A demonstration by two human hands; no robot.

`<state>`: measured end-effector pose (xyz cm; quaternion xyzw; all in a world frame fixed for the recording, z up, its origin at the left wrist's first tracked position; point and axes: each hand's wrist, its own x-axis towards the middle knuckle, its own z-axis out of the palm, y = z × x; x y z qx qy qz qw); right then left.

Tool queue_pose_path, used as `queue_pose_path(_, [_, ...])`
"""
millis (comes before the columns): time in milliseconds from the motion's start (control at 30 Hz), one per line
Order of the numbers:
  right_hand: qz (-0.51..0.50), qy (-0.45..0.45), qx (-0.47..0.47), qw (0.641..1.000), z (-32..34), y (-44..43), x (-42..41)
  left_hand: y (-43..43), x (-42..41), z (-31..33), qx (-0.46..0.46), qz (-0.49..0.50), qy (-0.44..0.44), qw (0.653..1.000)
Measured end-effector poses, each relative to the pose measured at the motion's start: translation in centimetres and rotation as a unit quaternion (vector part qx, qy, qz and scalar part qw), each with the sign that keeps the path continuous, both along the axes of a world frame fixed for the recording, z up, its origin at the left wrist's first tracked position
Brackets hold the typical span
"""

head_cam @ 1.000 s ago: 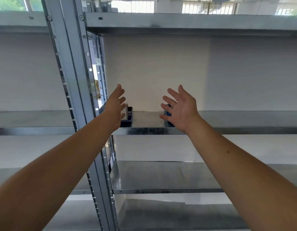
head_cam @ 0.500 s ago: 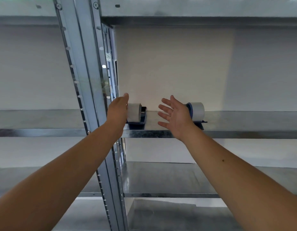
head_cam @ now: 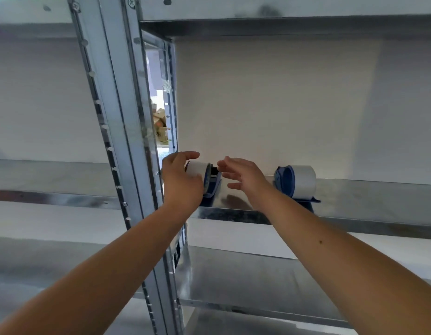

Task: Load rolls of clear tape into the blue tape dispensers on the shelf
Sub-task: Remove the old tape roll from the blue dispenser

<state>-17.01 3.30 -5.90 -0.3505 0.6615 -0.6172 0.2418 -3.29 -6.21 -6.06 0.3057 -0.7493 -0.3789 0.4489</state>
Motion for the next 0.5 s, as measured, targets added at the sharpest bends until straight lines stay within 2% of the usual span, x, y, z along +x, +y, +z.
queue_pose_path(67, [0.004, 0.042, 0.012, 0.999, -0.2, -0.1, -0.1, -0.4, 0.0, -0.5, 0.010, -0.007, 0.012, 1.000])
queue_pose_path(133, [0.019, 0.110, 0.041, 0.993, -0.4, 0.0, -0.4, -0.8, -0.1, -0.5, 0.063, -0.021, 0.016, 0.998])
queue_pose_path(267, [0.056, 0.263, 0.161, 0.950, -0.7, 0.3, -0.8, -1.6, -0.3, -0.1, 0.186, -0.075, 0.007, 0.980])
queue_pose_path(333, [0.059, 0.293, 0.180, 0.937, -0.6, 0.5, -0.6, -1.9, -0.3, -0.2, 0.200, -0.087, 0.008, 0.976])
queue_pose_path(500, [0.087, 0.368, 0.239, 0.894, -0.8, 0.2, -0.4, -2.6, -0.4, -0.1, 0.200, -0.136, 0.080, 0.967])
